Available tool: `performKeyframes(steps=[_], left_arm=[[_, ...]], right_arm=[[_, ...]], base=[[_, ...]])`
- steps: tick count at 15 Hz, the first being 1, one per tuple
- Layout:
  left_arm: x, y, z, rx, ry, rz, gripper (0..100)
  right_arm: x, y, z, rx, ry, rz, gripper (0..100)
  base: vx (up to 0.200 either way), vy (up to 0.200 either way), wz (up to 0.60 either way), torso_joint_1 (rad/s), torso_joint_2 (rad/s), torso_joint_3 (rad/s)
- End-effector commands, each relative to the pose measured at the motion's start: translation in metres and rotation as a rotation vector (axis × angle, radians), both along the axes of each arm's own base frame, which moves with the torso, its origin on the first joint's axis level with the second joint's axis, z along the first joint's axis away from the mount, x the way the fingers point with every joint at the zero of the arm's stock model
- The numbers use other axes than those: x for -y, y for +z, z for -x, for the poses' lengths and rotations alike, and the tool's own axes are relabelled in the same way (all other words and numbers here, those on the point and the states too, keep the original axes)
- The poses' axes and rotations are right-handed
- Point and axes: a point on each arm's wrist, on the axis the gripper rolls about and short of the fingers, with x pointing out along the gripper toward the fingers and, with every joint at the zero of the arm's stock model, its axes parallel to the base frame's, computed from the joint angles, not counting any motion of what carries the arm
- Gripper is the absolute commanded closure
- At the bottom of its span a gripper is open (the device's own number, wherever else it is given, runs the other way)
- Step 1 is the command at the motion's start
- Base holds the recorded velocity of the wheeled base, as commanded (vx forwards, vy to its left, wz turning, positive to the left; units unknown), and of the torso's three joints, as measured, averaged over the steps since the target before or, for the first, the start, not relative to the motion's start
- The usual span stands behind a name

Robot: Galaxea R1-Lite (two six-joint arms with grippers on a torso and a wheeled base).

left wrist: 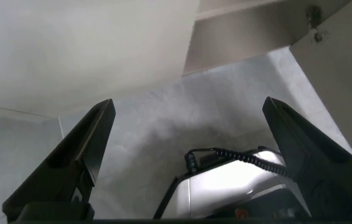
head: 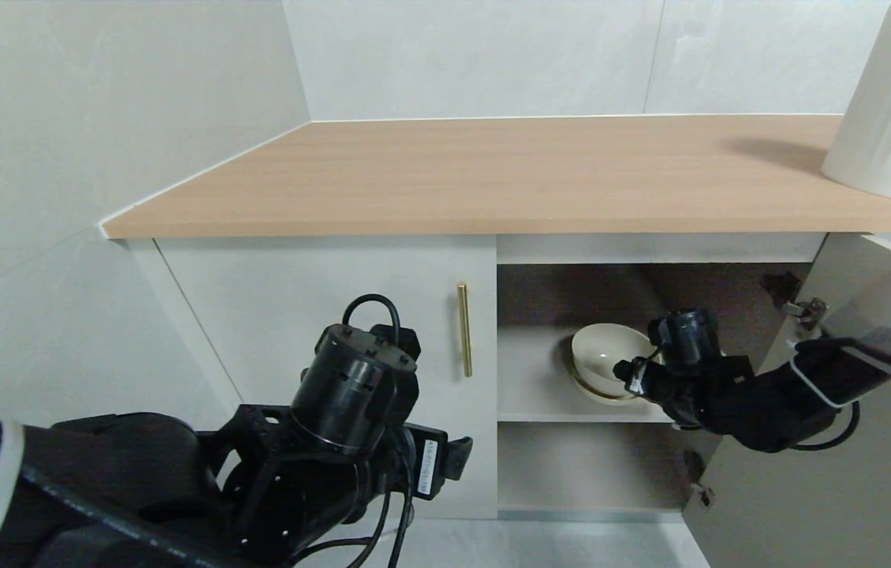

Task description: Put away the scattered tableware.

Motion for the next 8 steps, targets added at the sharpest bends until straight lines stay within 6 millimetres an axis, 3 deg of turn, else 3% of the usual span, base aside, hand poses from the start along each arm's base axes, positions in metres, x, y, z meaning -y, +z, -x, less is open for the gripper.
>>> performKeyframes(steps=[1, 5, 8], left_arm=[[-0.021, 0.021, 0.005, 0.052, 0.035, 0.045, 0], [-0.064, 0.030, 0.007, 0.076, 0.092, 0.038, 0], [-0.082, 0.036, 0.024, 0.107, 0.109, 0.043, 0]], right_arm=[[-0.001, 0.062, 0.044, -0.007, 0.092, -0.030, 0], [0.016, 0.131, 0.098, 0.070, 0.136, -0.034, 0], [0.021, 0.143, 0.135, -0.019, 0.211, 0.037, 0]], base=[[0.000, 0.000, 0.00, 0.000, 0.00, 0.000], [0.000, 0.000, 0.00, 0.000, 0.00, 0.000], [0.000, 0.000, 0.00, 0.000, 0.00, 0.000]])
